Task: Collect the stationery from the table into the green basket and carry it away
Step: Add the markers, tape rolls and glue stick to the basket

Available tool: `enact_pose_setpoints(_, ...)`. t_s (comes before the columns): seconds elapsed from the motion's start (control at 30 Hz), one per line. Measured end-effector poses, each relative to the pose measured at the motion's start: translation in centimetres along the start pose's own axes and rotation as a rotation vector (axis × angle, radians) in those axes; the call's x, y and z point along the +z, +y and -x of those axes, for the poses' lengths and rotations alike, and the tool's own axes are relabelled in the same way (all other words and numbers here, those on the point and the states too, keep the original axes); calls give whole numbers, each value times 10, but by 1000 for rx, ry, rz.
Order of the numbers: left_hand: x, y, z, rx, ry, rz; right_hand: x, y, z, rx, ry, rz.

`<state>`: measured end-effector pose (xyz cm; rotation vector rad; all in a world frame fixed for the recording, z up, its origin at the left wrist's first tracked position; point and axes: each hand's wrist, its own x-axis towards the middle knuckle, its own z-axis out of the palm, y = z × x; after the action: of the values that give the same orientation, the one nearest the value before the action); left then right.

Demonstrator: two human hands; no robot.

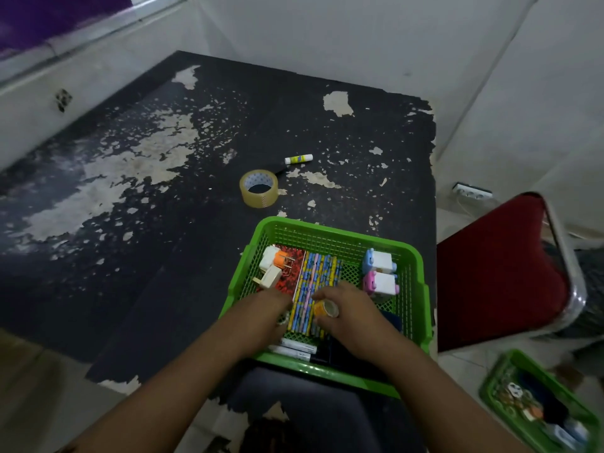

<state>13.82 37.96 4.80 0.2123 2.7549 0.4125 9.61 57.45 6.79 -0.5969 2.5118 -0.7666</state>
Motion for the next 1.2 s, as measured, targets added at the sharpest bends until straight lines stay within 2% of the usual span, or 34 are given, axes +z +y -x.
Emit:
enact_pose_setpoints(0.13, 13, -3, -13, -6, -103, -128, -2, 3, 4, -4, 34, 20)
enact_pose_setpoints(0.27, 20, -2, -15, 16, -91, -198, -1, 6, 9, -20, 60, 34)
enact_pose_setpoints(0.4, 20, -8, -15, 17, -33, -76, 1, 7, 11, -41, 58, 37)
enact_pose_setpoints(0.53, 5, -14, -2, -66, 49, 31, 5, 6, 5, -56, 46, 43)
enact_pose_setpoints(0.73, -11, -36, 33, -154, 403, 162, 20, -13, -28, -104, -45, 115)
enact_pose_setpoints(0.83, -6, -40, 37, -148, 482, 167, 36, -21, -44, -120, -69, 159)
enact_pose_setpoints(1.0, 10, -38, 33, -77, 460, 140, 55, -26, -53, -154, -83, 134)
enact_pose_setpoints(1.2, 20, -43, 35, -48, 494, 150, 59, -21, -49, -85, -91, -10)
